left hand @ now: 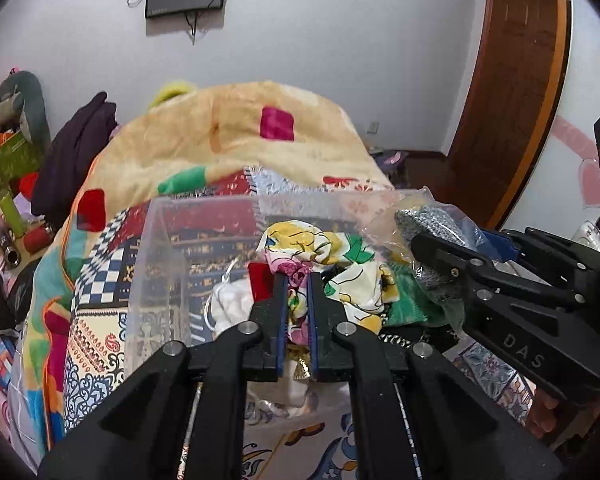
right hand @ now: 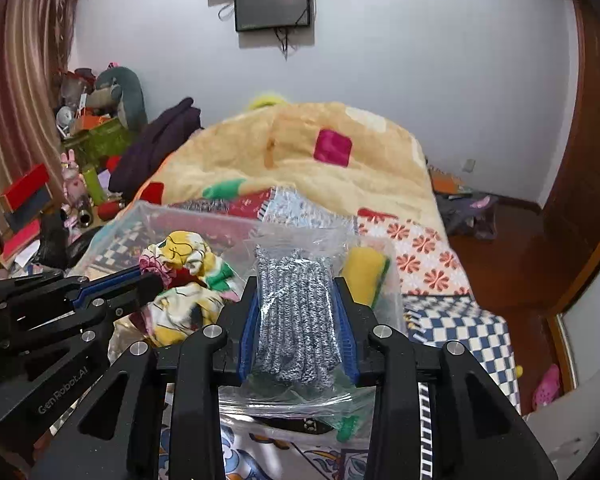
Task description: Organize soft objects
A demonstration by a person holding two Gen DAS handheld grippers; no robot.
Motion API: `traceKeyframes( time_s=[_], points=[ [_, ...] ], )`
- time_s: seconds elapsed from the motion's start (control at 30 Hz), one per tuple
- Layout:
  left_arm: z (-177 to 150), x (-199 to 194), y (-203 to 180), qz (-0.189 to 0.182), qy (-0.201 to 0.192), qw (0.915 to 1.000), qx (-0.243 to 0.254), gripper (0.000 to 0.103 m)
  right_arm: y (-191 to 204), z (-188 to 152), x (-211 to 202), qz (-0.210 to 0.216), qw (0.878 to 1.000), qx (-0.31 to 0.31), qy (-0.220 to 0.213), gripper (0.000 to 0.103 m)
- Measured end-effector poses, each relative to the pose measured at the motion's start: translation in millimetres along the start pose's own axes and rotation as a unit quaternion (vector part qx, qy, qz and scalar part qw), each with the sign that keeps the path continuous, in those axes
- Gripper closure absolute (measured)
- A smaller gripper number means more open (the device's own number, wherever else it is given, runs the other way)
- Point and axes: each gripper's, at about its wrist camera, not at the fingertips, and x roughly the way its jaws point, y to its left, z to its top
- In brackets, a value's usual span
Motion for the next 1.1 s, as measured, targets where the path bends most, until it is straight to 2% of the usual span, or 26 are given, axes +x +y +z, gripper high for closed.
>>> traceKeyframes(
  time_s=[0.13,0.27,0.3,0.5,0.73,0.9,1.0,1.07,1.1],
  points=[
    [-3,0,1,0.007,0.007,1.0,-0.001,0.08,-2,-2,2,0.005,1.0,0.001,0.011,0.067],
    [-5,-8,4,0.006,0.001,1.0,-0.006,0.062,-3,-1,-2,0.008,1.0,0.005,0.009,0.044],
    [-5,-12,4,0.006,-0.002,1.0,-0.007,0.06,-4,-1,-5,0.008,1.0,0.005,0.006,0.041],
    [-2,-46,2,-0.004,-0.029,0.9996,-0.004,0.058,-6,2,-30,0.018,1.0,0.006,-0.017,0.04],
    [9,-105,-7,-0.02,-0.087,0.996,0.001,0.055,-3,9,-85,0.02,0.997,0.005,-0.077,0.04],
    [10,-147,-18,-0.023,-0.133,0.9907,0.016,0.046,-2,11,-129,0.02,0.991,0.006,-0.132,0.028],
    [10,-168,-23,-0.023,-0.157,0.9871,0.021,0.036,-1,12,-149,0.023,0.988,0.005,-0.155,0.022],
    [10,-180,-24,-0.022,-0.172,0.9847,0.017,0.019,0,12,-158,0.022,0.986,0.006,-0.168,0.018],
    [10,-186,-25,-0.022,-0.18,0.9832,0.014,0.014,1,13,-162,0.021,0.985,0.006,-0.172,0.016]
  ],
)
